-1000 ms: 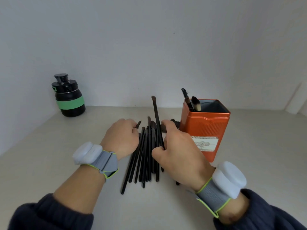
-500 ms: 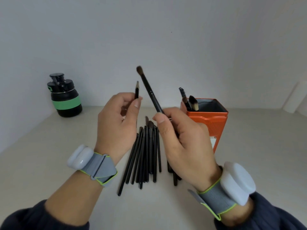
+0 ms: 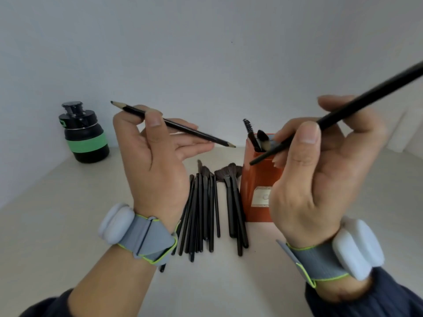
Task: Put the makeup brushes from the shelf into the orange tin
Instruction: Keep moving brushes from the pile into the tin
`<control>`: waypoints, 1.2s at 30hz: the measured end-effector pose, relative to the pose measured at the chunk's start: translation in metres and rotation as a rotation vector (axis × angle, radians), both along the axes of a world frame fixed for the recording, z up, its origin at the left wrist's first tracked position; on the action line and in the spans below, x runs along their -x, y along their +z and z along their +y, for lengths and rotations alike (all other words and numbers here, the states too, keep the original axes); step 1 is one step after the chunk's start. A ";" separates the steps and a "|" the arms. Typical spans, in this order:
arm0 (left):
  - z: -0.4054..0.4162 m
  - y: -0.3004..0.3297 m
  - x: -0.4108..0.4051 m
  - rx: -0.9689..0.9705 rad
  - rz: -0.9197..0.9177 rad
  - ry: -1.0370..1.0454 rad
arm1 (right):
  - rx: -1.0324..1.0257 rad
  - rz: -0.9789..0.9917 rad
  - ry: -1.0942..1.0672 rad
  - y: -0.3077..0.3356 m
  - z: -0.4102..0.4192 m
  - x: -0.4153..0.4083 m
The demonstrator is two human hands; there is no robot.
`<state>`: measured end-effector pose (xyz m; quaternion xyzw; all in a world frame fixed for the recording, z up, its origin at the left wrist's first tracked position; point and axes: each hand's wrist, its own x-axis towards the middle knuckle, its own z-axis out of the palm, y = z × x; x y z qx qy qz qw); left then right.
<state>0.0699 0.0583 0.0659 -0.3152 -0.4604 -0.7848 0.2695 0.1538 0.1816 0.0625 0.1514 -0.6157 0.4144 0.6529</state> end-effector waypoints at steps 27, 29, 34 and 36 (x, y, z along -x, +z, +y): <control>0.063 -0.017 -0.021 0.343 0.020 0.115 | -0.082 -0.344 -0.368 -0.008 0.017 0.018; 0.065 -0.018 -0.020 0.343 0.003 0.085 | -0.059 -0.363 -0.373 -0.009 0.017 0.018; 0.063 -0.020 -0.020 0.356 0.010 0.055 | -0.061 -0.374 -0.392 -0.008 0.019 0.018; 0.063 -0.021 -0.020 0.371 0.024 0.074 | -0.073 -0.361 -0.406 -0.007 0.018 0.017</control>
